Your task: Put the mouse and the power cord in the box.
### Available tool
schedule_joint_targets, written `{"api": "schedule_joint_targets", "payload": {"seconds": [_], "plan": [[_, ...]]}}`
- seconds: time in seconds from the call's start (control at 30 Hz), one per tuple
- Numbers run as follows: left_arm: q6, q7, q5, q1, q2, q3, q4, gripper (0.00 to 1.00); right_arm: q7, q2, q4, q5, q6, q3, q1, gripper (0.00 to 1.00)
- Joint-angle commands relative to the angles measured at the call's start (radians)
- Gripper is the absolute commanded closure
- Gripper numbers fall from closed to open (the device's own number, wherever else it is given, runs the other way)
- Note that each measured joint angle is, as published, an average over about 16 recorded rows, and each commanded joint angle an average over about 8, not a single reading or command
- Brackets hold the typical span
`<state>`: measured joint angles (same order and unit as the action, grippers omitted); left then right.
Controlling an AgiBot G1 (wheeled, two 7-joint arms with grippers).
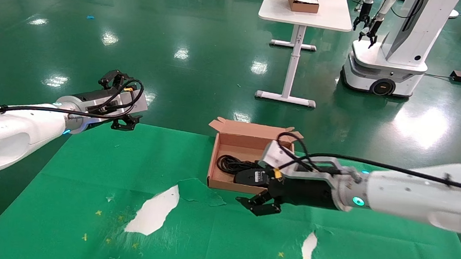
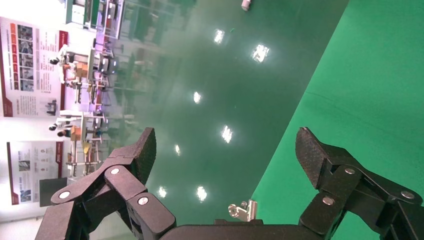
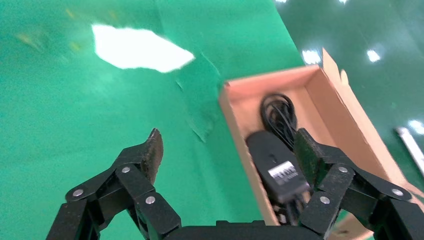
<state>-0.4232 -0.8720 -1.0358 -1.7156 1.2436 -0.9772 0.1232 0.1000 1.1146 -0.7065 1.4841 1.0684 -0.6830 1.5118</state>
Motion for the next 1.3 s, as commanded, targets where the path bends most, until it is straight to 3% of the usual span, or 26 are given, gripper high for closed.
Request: {"api": "schedule_joint_targets", "payload": {"seconds": [0.03, 0.27, 1.3], "plan": [[0.002, -0.002, -0.001, -0.001, 0.001, -0.001, -0.002, 0.00, 0.004, -0.025, -0.029, -0.038, 0.021, 0.020, -0.022, 0.00], [-0.051, 0.050, 0.015, 0.031, -0.030, 0.033, 0.055, 0.00, 0.020, -0.114, -0.131, -0.171, 0.097, 0.091, -0.099, 0.00], [-0.604, 0.597, 0.172, 0.362, -0.357, 0.393, 0.654, 0.00, 0.086, -0.493, -0.565, -0.737, 0.418, 0.395, -0.428, 0.00]]}}
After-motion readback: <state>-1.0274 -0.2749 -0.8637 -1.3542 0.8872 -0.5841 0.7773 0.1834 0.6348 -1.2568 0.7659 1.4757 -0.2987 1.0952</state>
